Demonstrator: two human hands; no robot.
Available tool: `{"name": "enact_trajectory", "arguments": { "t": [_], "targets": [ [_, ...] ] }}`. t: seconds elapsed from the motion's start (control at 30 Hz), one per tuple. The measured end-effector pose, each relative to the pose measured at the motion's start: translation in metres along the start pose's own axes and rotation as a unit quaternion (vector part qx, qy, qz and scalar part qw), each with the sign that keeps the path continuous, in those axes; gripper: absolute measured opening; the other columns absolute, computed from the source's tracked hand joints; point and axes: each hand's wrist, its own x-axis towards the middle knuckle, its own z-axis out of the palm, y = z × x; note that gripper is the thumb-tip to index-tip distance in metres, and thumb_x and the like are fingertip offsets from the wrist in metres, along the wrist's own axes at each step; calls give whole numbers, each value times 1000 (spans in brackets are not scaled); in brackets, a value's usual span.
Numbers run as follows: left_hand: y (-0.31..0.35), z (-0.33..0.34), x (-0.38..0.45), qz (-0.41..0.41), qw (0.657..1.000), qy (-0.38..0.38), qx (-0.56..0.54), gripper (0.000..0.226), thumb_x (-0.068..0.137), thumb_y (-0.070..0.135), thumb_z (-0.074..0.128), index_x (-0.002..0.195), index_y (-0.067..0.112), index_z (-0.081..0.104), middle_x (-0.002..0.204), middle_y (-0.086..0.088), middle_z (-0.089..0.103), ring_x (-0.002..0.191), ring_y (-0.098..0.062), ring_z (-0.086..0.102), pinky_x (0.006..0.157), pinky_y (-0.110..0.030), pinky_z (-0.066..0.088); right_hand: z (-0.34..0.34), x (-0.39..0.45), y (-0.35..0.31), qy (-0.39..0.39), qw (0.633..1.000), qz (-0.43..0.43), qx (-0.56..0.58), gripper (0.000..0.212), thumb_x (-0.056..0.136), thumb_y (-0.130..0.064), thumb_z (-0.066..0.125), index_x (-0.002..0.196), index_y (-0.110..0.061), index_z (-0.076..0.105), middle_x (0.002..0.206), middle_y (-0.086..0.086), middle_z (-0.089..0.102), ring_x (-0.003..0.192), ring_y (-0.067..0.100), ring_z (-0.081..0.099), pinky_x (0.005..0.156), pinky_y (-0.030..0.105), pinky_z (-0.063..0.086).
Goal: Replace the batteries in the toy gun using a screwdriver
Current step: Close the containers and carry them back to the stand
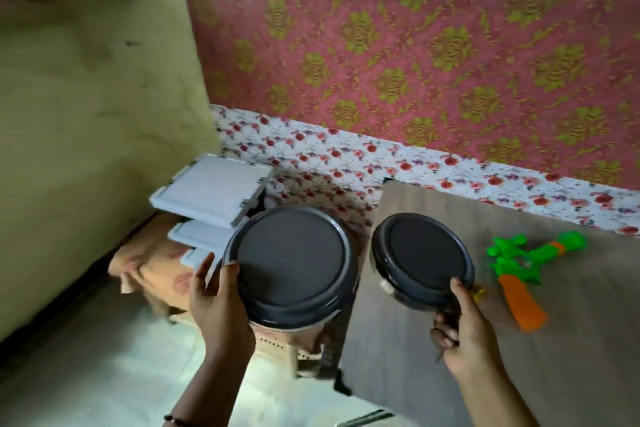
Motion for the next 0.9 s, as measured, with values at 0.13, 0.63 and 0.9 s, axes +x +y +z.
{"name": "enact_trajectory", "arguments": {
  "t": [0.13, 0.63, 0.9],
  "targets": [
    [40, -43, 40, 24, 998, 55, -5, 31, 90, 7, 57, 119, 19, 55, 101, 18, 57, 78, 3, 62, 71, -15, 49, 48, -23, 30, -22, 999, 26, -31, 31, 89, -33, 58, 71, -10, 48, 36, 2, 42, 22, 5, 23, 29, 10, 18],
    [86, -78, 201, 83, 987, 138, 0, 36, 90, 8, 57, 124, 17, 52, 95, 15, 60, 88, -7, 59, 81, -18, 48, 218, 34, 125, -68, 986, 77, -131, 28, 79, -34, 69, 74, -14, 51, 46, 6, 40, 22, 6, 24, 29, 11, 18],
    [106, -46, 313, 96, 989, 104, 33, 39, 89, 13, 59, 127, 20, 53, 98, 10, 60, 92, -13, 60, 97, -39, 47, 326, 99, 175, -93, 973, 93, -188, 22, 81, -39, 69, 83, -24, 53, 69, 3, 50, 31, 7, 49, 31, 14, 32]
  ]
}}
